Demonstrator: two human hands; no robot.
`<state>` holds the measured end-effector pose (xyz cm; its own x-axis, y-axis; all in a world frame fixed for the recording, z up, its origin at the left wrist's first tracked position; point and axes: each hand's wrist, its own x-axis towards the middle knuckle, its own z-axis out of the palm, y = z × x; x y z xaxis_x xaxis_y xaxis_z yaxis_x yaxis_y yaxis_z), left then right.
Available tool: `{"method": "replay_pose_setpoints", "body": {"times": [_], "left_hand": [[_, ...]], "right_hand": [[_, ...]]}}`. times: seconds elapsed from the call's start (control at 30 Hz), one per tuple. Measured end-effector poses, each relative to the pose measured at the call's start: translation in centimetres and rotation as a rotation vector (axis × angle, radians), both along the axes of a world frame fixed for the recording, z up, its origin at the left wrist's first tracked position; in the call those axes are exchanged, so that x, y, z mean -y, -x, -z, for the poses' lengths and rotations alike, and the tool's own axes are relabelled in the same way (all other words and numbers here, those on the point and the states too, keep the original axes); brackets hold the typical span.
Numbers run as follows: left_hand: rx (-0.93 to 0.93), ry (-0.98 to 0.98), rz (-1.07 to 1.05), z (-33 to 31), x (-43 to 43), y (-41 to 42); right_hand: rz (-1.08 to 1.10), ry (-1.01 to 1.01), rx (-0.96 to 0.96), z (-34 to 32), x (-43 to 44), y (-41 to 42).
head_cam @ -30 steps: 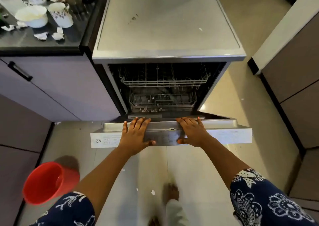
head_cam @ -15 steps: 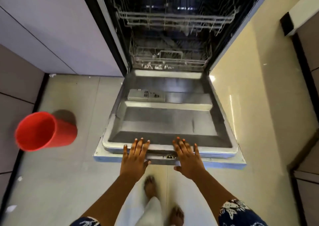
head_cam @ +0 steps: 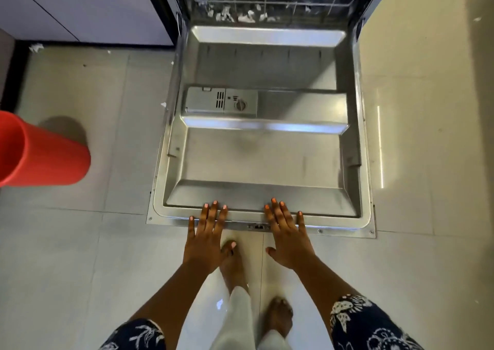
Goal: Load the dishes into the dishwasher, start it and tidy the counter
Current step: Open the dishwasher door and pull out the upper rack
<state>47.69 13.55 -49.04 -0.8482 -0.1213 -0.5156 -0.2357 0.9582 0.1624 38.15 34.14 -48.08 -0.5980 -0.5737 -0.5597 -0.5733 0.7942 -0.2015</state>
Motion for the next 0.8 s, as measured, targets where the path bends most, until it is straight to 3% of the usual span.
{"method": "replay_pose_setpoints", "body": {"times": [0.57, 0.7, 0.8], "left_hand": [[0.073, -0.007, 0.081, 9.7, 0.9, -0.5], [0.282, -0.005, 0.134, 8.2, 1.3, 1.1], [0.454, -0.057, 0.142, 2.9, 2.3, 4.2]], "right_hand": [[0.058, 0.009, 0.038, 10.0, -0.4, -0.8], [0.009, -0.121, 0.236, 8.5, 0.4, 1.2], [0.021, -0.267, 0.349, 3.7, 2.1, 3.3]]}}
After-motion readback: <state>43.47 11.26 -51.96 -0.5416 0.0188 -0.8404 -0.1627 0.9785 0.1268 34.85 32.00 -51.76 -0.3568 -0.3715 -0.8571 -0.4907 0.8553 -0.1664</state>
